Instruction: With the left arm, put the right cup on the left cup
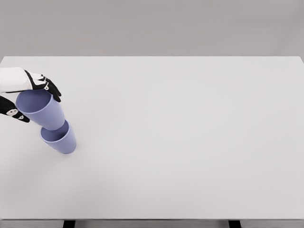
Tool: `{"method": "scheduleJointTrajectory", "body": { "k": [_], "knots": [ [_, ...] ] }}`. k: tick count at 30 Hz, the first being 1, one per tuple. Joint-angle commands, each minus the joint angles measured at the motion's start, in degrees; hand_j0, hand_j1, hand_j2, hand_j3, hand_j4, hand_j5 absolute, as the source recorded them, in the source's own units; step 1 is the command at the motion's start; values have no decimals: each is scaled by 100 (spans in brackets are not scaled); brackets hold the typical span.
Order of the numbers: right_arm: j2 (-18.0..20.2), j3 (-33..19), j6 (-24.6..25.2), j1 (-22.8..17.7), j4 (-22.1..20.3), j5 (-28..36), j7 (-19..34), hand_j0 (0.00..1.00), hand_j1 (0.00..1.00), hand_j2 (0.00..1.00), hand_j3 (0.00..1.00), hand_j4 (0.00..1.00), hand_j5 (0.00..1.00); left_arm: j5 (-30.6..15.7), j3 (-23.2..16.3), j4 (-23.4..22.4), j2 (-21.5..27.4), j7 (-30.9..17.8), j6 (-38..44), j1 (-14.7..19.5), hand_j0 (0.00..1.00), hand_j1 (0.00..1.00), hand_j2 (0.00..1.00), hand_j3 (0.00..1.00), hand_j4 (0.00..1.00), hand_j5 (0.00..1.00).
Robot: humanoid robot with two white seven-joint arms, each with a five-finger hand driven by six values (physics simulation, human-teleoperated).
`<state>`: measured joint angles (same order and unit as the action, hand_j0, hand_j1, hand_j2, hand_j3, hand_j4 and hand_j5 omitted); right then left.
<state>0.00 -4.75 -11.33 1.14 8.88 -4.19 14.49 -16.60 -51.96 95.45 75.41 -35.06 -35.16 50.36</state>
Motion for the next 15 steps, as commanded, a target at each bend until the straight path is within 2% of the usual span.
{"method": "scheduleJointTrajectory", "body": {
  "k": [1, 13, 15],
  "knots": [
    [0, 0, -1, 0, 0, -3, 2, 100, 100, 100, 100, 100, 100, -36, 2, -1, -9, 6, 16, 0, 54, 54, 54, 54, 54, 54],
    [0, 0, -1, 0, 0, -3, 2, 100, 100, 100, 100, 100, 100, -10, -24, -80, 17, 6, 16, -123, 54, 54, 54, 54, 54, 54],
    [0, 0, -1, 0, 0, -3, 2, 100, 100, 100, 100, 100, 100, -1, 28, -141, 0, 6, 16, -264, 54, 54, 54, 54, 54, 54]
  ]
}}
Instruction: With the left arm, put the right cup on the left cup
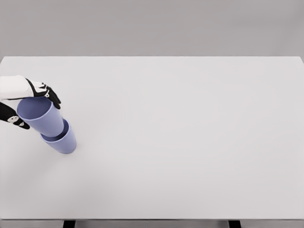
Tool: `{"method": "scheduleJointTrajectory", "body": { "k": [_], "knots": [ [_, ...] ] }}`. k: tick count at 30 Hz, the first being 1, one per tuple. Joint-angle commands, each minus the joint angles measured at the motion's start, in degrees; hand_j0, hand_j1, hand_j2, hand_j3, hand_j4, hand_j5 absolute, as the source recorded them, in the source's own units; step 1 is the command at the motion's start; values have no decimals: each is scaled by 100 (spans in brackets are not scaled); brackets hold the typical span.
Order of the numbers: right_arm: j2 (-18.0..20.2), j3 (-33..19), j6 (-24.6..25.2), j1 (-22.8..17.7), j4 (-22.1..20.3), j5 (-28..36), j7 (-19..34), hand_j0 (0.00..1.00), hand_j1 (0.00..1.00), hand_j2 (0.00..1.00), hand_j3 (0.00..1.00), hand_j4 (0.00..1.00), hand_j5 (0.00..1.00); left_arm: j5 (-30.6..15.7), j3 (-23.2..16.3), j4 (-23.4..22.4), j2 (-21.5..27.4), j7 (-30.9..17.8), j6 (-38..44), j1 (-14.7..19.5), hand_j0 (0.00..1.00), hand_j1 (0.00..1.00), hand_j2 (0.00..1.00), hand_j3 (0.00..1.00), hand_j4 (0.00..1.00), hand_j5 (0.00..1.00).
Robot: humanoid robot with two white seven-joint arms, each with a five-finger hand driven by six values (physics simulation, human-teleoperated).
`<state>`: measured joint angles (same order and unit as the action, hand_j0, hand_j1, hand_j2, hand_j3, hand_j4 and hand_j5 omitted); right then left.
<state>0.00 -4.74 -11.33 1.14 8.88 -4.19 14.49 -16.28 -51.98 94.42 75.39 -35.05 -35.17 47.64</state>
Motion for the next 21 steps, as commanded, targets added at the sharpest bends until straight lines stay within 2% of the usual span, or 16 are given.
{"method": "scheduleJointTrajectory", "body": {
  "k": [1, 5, 8, 18, 21],
  "knots": [
    [0, -1, -1, 0, 0, -3, 2, 100, 100, 100, 100, 100, 100, -24, 30, -73, -6, 5, 17, 0, 54, 54, 54, 54, 54, 54],
    [0, -1, -1, 0, 0, -3, 2, 100, 100, 100, 100, 100, 100, -15, 38, -91, -24, 5, 17, 0, 54, 54, 54, 54, 54, 54],
    [0, -1, -1, -9, 0, -3, 2, 100, 100, 100, 100, 100, 100, 46, 21, -284, -191, 5, 17, 0, 54, 54, 54, 54, 54, 54],
    [0, -1, -1, 0, 0, -3, 2, 100, 100, 100, 100, 100, 100, 64, -23, -276, -235, 5, 17, -18, 56, 56, 56, 56, 56, 56],
    [0, -1, -1, 0, 0, -3, 2, 100, 100, 100, 100, 100, 100, 64, 30, -276, -235, 5, 17, -97, 82, 82, 82, 82, 82, 82]
  ]
}}
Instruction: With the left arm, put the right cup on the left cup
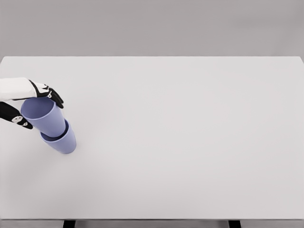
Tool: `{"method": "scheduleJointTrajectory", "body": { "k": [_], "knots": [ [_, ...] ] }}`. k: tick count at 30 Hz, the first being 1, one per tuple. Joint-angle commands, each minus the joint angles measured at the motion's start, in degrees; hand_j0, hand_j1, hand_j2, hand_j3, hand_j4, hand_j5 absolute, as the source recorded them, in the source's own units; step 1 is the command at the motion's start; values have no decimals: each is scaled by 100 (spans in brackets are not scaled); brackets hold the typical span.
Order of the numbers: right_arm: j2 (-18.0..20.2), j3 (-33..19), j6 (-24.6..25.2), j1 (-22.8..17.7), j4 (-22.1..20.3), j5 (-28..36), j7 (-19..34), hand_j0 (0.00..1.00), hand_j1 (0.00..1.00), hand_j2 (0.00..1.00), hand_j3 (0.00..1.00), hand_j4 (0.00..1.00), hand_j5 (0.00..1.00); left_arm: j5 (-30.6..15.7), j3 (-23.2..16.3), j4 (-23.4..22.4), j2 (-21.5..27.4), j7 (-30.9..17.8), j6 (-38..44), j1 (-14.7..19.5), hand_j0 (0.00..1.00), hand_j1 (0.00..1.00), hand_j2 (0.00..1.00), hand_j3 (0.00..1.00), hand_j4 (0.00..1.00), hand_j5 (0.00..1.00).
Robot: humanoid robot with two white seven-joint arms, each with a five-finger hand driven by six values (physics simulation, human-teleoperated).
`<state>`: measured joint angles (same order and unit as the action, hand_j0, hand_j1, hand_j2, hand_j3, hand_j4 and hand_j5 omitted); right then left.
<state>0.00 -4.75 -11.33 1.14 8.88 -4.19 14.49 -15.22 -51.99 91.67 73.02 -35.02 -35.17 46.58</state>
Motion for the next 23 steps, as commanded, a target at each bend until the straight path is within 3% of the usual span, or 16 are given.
{"method": "scheduleJointTrajectory", "body": {
  "k": [1, 4, 23],
  "knots": [
    [0, 0, -1, 0, 0, -3, 2, 100, 100, 100, 100, 100, 100, -42, 40, 0, 10, 2, 17, -9, 89, 89, 89, 89, 89, 89],
    [0, 0, -1, 0, 0, -3, 2, 100, 100, 100, 100, 100, 100, -33, 49, 0, 10, 2, 17, -26, 100, 100, 100, 100, 100, 100],
    [0, 0, -1, 0, 0, -3, 2, 100, 100, 100, 100, 100, 100, -174, 66, 96, 19, 2, 17, -26, 100, 100, 100, 100, 100, 100]
  ]
}}
